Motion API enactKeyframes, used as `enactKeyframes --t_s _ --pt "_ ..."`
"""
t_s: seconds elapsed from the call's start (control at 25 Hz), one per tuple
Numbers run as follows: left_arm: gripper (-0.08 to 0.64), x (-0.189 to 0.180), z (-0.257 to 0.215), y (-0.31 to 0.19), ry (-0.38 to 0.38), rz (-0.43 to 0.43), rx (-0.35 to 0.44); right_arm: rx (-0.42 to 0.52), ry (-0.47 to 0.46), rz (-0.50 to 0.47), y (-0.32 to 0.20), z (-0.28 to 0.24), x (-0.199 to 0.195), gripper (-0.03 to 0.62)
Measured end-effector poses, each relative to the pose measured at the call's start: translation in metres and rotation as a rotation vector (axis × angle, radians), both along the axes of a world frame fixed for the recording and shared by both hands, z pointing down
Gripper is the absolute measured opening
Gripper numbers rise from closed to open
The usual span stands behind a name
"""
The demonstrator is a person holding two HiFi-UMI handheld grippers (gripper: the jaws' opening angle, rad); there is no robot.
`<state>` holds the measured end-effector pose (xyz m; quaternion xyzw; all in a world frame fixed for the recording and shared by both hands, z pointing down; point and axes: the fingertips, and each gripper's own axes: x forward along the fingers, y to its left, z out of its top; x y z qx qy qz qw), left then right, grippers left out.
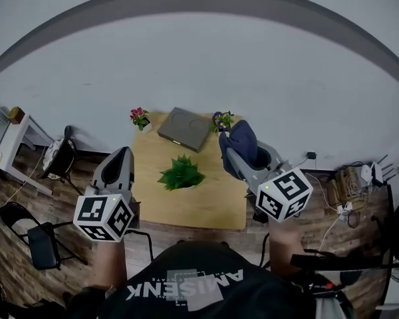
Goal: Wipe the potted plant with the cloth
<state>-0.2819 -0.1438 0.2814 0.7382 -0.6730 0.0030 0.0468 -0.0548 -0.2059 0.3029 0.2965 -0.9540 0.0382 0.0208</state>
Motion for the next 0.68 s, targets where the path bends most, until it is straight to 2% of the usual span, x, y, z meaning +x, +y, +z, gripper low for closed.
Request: enactKeyframes --t_s 0.28,0.68 --pt "0.002 -0.004 0.010 -0.003 -0.006 0.019 -0.061 -0.013 0.018 0.012 -0.008 0.003 -0.005 0.126" --pt "0.002 0.002 0.012 -0.007 -0.041 0.040 -0.071 -0.021 0.013 0.011 -0.009 0.003 -0.010 0.126"
